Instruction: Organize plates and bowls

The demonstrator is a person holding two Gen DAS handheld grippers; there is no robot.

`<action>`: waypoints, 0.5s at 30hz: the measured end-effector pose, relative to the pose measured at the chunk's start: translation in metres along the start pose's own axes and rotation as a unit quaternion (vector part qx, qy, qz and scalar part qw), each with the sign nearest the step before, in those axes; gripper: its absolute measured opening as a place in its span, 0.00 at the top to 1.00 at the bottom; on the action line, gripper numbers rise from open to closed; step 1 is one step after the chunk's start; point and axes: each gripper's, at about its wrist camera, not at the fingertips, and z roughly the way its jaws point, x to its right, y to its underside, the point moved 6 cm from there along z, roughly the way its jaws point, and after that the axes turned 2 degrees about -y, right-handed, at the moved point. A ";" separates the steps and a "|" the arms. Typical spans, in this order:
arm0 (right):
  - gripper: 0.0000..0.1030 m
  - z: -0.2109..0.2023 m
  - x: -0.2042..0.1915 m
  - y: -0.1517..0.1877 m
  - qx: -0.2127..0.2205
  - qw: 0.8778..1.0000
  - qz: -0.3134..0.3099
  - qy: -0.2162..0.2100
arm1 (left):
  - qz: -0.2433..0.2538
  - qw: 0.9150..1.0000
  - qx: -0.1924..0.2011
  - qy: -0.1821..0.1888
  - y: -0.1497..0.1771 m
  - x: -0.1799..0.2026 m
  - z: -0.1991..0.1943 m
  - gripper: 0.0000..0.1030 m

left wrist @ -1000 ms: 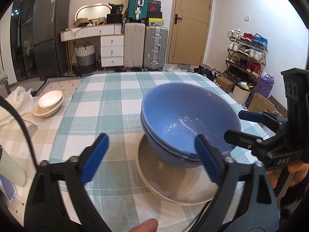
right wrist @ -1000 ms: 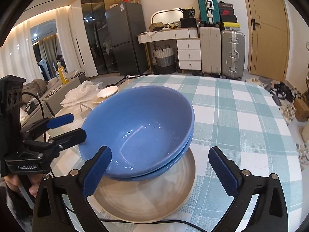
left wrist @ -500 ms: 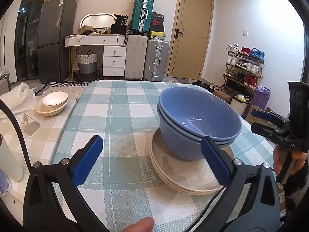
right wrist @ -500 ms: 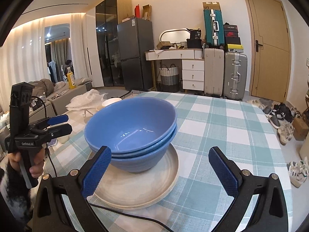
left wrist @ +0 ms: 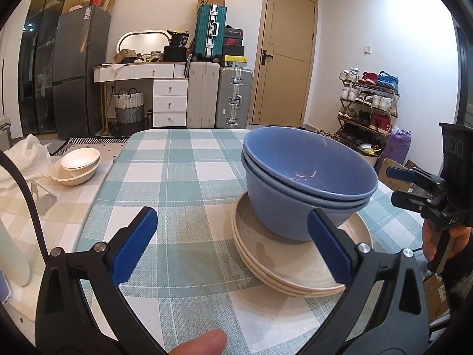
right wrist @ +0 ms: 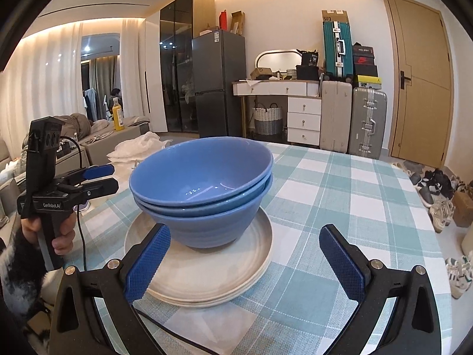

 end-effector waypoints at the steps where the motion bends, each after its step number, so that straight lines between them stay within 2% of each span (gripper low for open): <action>1: 0.00 0.001 0.000 0.001 0.001 1.000 0.002 -0.002 | -0.002 1.000 0.000 0.001 0.000 0.000 0.002 0.02; 15: 0.00 0.002 0.003 0.009 0.023 1.000 0.008 -0.016 | -0.006 1.000 0.002 0.003 0.005 0.000 0.019 0.02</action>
